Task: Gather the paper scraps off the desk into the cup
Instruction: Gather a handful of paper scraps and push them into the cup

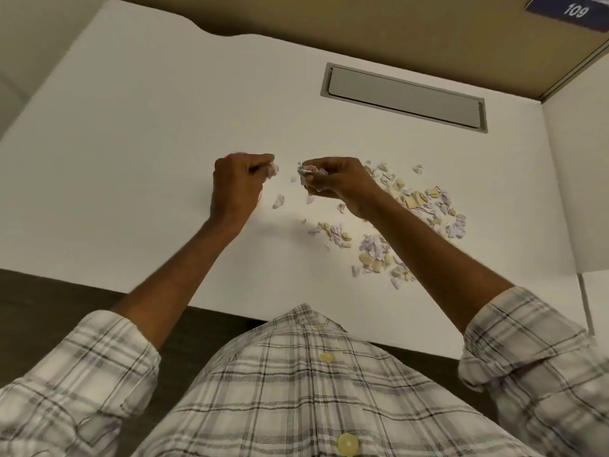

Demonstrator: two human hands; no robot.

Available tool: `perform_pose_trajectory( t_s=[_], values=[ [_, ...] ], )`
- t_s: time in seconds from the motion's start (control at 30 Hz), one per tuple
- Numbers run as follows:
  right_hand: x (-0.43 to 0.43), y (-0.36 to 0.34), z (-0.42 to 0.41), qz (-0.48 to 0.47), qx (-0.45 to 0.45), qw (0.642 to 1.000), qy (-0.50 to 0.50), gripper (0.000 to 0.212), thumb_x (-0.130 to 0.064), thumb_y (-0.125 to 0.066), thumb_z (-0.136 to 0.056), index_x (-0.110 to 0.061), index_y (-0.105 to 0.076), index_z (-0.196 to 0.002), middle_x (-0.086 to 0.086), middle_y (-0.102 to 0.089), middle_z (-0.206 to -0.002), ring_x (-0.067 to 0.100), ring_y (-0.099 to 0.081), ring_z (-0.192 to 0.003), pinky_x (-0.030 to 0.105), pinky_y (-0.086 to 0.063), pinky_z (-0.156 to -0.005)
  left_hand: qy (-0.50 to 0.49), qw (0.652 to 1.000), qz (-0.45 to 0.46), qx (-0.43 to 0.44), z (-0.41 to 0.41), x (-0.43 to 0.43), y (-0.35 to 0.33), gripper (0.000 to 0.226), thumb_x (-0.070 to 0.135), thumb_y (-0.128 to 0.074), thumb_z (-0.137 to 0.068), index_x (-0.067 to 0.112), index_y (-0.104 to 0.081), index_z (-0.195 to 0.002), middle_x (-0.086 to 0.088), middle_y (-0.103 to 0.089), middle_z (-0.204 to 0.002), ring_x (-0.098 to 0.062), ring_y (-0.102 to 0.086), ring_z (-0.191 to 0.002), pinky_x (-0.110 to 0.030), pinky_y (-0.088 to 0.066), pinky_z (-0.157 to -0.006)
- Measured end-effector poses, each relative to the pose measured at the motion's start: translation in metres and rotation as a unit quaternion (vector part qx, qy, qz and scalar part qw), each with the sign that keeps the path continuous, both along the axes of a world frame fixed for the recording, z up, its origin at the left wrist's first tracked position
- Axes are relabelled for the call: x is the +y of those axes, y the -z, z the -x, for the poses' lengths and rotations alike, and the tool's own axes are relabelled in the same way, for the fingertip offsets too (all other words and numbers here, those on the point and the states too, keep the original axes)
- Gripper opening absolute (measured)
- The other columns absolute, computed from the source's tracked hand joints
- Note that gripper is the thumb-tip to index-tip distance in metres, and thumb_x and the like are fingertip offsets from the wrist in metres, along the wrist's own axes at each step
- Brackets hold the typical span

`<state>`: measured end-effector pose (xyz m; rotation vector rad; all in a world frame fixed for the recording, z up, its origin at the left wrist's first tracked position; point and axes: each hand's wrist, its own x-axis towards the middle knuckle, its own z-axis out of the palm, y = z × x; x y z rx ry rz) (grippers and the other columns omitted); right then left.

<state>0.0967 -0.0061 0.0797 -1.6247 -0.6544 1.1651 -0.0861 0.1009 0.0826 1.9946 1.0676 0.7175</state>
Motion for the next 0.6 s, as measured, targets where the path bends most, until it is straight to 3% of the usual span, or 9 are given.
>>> perform_pose_trajectory(
  t_s=[0.03,0.1,0.17,0.3,0.4,0.6],
  values=[
    [0.015,-0.004,0.005,-0.001,-0.022,0.999,-0.023,0.032,0.005,-0.073,-0.086,0.002,-0.072,-0.118,0.027,-0.072,-0.106,0.025,-0.068,-0.087,0.036,-0.063,-0.087,-0.011,1.0,-0.007,0.022,0.007,0.012,-0.002,0.02,0.02,-0.067,-0.087,0.013,-0.077,-0.104,0.0,-0.075,-0.104,-0.004,-0.068,-0.089,-0.003,-0.048,-0.078],
    [0.042,-0.01,0.015,0.007,-0.077,0.994,-0.074,0.031,0.002,-0.074,-0.086,0.0,-0.073,-0.117,0.026,-0.073,-0.106,0.023,-0.069,-0.083,0.038,-0.063,-0.087,-0.024,0.998,-0.015,0.06,0.017,0.032,-0.004,0.03,0.022,-0.069,-0.086,0.017,-0.072,-0.115,-0.001,-0.071,-0.118,-0.011,-0.067,-0.105,-0.02,-0.053,-0.093],
    [0.068,-0.013,0.026,0.027,-0.133,0.985,-0.108,0.029,-0.002,-0.075,-0.087,-0.003,-0.074,-0.116,0.022,-0.075,-0.102,0.021,-0.07,-0.08,0.037,-0.064,-0.085,-0.022,0.995,-0.024,0.089,0.022,0.045,-0.005,0.04,0.022,-0.071,-0.084,0.019,-0.067,-0.123,-0.004,-0.069,-0.121,-0.017,-0.067,-0.109,-0.033,-0.054,-0.096],
    [0.104,-0.018,0.046,0.075,-0.215,0.965,-0.133,0.025,-0.002,-0.073,-0.085,-0.006,-0.077,-0.11,0.015,-0.077,-0.097,0.023,-0.074,-0.084,0.04,-0.065,-0.082,-0.027,0.994,-0.018,0.104,0.022,0.057,-0.006,0.051,0.014,-0.07,-0.085,0.018,-0.057,-0.134,-0.009,-0.071,-0.113,-0.019,-0.069,-0.102,-0.031,-0.056,-0.091],
    [0.118,-0.021,0.055,0.1,-0.222,0.959,-0.143,0.028,-0.001,-0.073,-0.082,-0.006,-0.077,-0.109,0.012,-0.076,-0.101,0.025,-0.075,-0.092,0.035,-0.065,-0.08,-0.021,0.992,-0.008,0.122,0.023,0.063,-0.004,0.051,0.014,-0.066,-0.087,0.016,-0.054,-0.137,-0.011,-0.071,-0.11,-0.021,-0.068,-0.1,-0.033,-0.056,-0.09],
    [0.135,-0.023,0.066,0.14,-0.225,0.953,-0.148,0.037,0.007,-0.064,-0.082,-0.009,-0.076,-0.113,0.013,-0.076,-0.103,0.022,-0.074,-0.092,0.034,-0.065,-0.078,-0.022,0.99,-0.014,0.137,0.028,0.073,-0.003,0.042,0.005,-0.057,-0.092,0.01,-0.058,-0.134,-0.013,-0.07,-0.115,-0.024,-0.069,-0.101,-0.034,-0.055,-0.093]
  ],
)
